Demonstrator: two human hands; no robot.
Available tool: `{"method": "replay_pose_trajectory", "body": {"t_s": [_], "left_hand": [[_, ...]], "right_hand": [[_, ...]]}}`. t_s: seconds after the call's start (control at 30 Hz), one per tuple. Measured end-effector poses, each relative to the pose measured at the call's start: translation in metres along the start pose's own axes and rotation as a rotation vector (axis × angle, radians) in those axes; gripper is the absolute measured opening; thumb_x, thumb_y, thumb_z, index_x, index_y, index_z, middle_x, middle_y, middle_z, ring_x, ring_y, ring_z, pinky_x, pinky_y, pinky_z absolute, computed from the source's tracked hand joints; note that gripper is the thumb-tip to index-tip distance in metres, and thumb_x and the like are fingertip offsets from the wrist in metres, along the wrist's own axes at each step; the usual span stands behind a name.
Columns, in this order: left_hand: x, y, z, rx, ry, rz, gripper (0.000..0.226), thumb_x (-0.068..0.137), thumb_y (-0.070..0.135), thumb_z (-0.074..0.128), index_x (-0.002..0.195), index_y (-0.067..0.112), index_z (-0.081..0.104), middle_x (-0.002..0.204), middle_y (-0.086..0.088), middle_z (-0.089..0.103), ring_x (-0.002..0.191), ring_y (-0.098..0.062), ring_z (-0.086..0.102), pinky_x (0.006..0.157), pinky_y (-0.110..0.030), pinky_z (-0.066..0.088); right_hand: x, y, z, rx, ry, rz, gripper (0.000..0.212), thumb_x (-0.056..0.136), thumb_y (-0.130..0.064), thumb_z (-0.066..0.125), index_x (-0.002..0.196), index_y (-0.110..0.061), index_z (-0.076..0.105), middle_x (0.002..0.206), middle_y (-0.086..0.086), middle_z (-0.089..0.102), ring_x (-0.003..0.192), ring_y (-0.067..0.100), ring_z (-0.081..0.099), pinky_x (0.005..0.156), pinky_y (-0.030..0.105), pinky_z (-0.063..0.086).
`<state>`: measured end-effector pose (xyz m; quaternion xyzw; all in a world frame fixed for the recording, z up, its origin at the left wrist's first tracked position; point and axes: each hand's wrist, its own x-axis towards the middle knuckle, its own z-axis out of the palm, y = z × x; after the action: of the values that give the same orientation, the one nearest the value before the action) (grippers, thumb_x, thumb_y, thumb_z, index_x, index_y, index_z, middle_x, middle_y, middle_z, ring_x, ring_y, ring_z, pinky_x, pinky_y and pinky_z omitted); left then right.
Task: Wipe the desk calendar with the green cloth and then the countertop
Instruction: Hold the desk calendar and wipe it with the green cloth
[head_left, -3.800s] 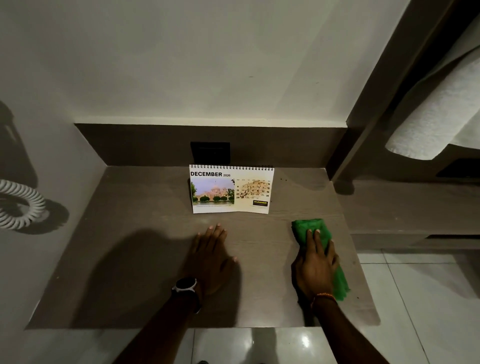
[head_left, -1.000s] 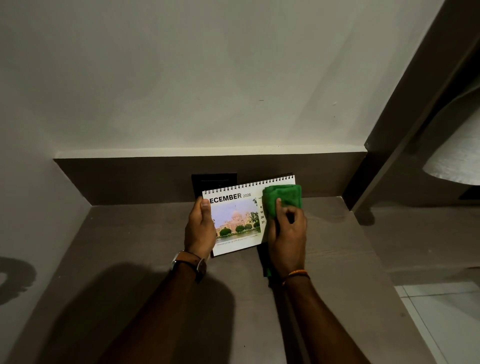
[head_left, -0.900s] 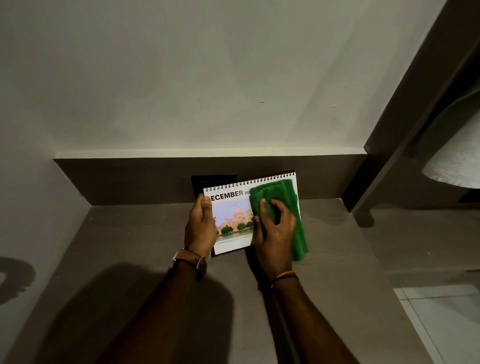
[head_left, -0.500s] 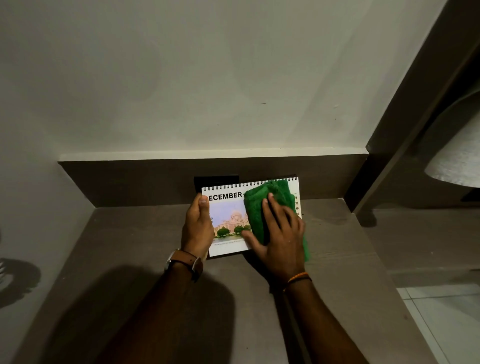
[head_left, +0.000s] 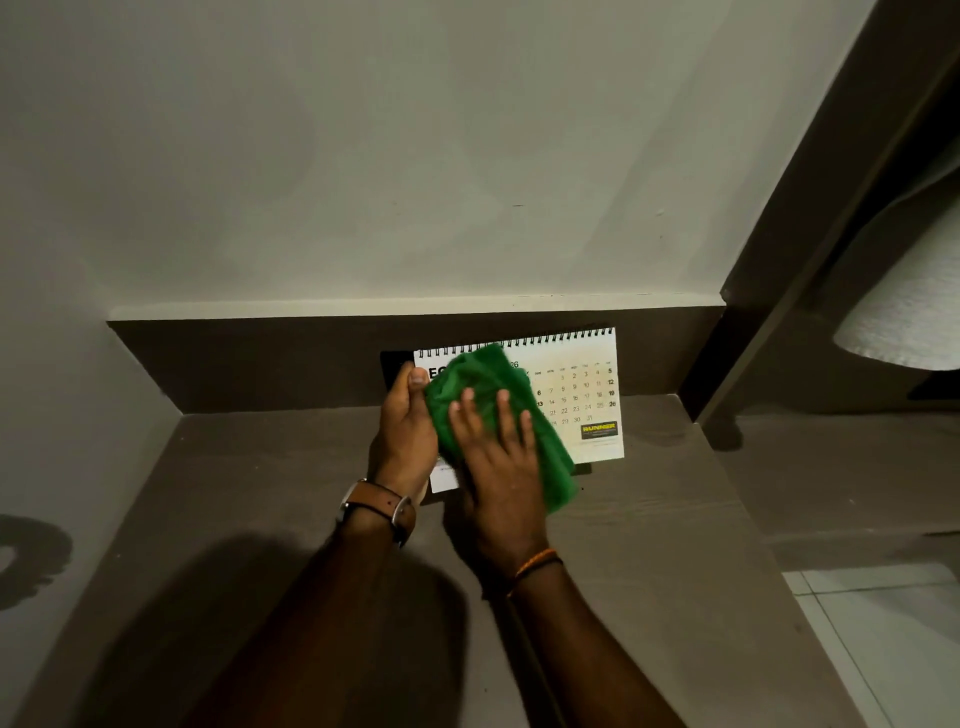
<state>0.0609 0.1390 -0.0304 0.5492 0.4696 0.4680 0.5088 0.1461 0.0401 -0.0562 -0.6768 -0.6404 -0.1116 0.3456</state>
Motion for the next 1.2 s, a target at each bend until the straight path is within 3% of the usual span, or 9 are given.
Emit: {"method": "replay_pose_trajectory", "body": {"t_s": [0.17,0.3,0.5,0.6,0.7,0.87,0.97,1.07,1.2], "left_hand": [[0.004,-0.001,-0.01,-0.003,0.029,0.032,0.055,0.081,0.093,0.035,0.09,0.047,0.064,0.082,0.021,0.069,0.083,-0.008,0.065,0.089,-0.048,0.054],[0.0,0.0,-0.019,0.069,0.01,0.063,0.047,0.091,0.083,0.03,0.092,0.049,0.062,0.075,0.027,0.067,0.06,0.007,0.055,0.071,-0.037,0.041],[-0.007,-0.009,-0.013,0.031,0.021,0.025,0.06,0.079,0.095,0.031,0.088,0.042,0.059,0.068,0.019,0.064,0.058,-0.006,0.059,0.066,-0.038,0.045],[-0.008,-0.004,-0.006,0.005,-0.001,0.033,0.049,0.09,0.079,0.04,0.096,0.036,0.063,0.086,-0.003,0.063,0.084,-0.041,0.063,0.074,-0.033,0.05],[-0.002,-0.003,-0.012,-0.132,-0.022,-0.015,0.032,0.093,0.044,0.053,0.118,0.038,0.072,0.114,0.003,0.081,0.111,-0.028,0.075,0.094,-0.036,0.059],[-0.007,-0.005,-0.031,-0.282,0.067,-0.086,0.027,0.106,0.034,0.049,0.1,0.031,0.074,0.102,0.007,0.08,0.102,-0.016,0.069,0.083,-0.029,0.056],[-0.007,-0.003,-0.031,-0.202,0.021,-0.119,0.049,0.106,0.043,0.048,0.142,0.012,0.058,0.15,-0.013,0.06,0.135,-0.024,0.056,0.108,-0.036,0.048],[-0.016,0.006,-0.025,-0.181,-0.085,-0.113,0.063,0.094,0.06,0.047,0.136,0.015,0.059,0.147,-0.022,0.061,0.137,-0.047,0.055,0.115,-0.065,0.043],[-0.017,0.012,-0.018,-0.318,-0.057,-0.128,0.039,0.108,0.038,0.044,0.134,0.014,0.061,0.143,-0.015,0.066,0.134,-0.036,0.061,0.115,-0.056,0.047]], "right_hand": [[0.005,0.009,-0.018,-0.146,-0.027,-0.132,0.07,0.088,-0.013,0.052,0.157,-0.014,0.039,0.166,0.002,0.029,0.155,0.037,0.024,0.128,0.054,0.009],[0.006,0.05,-0.049,-0.109,0.013,0.217,0.076,0.079,-0.017,0.031,0.152,-0.002,0.046,0.162,0.018,0.035,0.149,0.052,0.029,0.119,0.069,0.025],[0.014,0.027,-0.041,-0.041,0.069,0.274,0.098,0.07,0.018,0.068,0.157,-0.005,0.031,0.165,0.016,0.025,0.152,0.046,0.014,0.122,0.065,0.013],[0.022,-0.01,-0.027,0.002,0.028,0.11,0.101,0.065,0.016,0.071,0.156,-0.009,0.036,0.165,0.012,0.033,0.152,0.045,0.021,0.124,0.062,0.011],[0.025,-0.031,-0.021,0.069,-0.075,-0.061,0.072,0.081,-0.01,0.059,0.152,-0.013,0.047,0.162,0.005,0.044,0.155,0.033,0.025,0.128,0.052,0.005],[0.006,0.003,-0.033,-0.047,-0.296,-0.305,0.06,0.09,-0.016,0.036,0.148,-0.016,0.054,0.157,0.001,0.052,0.151,0.029,0.037,0.125,0.053,0.022],[-0.006,0.037,-0.048,-0.067,-0.155,-0.146,0.065,0.085,-0.012,0.038,0.148,-0.01,0.051,0.156,0.01,0.051,0.148,0.039,0.035,0.118,0.062,0.024],[0.006,0.043,-0.055,-0.035,0.025,0.208,0.076,0.076,0.01,0.05,0.151,-0.004,0.049,0.16,0.015,0.041,0.15,0.047,0.024,0.117,0.073,0.025],[0.032,0.01,-0.049,-0.006,0.032,0.179,0.099,0.06,0.018,0.071,0.152,-0.008,0.047,0.163,0.01,0.038,0.151,0.047,0.023,0.12,0.068,0.015]]}}
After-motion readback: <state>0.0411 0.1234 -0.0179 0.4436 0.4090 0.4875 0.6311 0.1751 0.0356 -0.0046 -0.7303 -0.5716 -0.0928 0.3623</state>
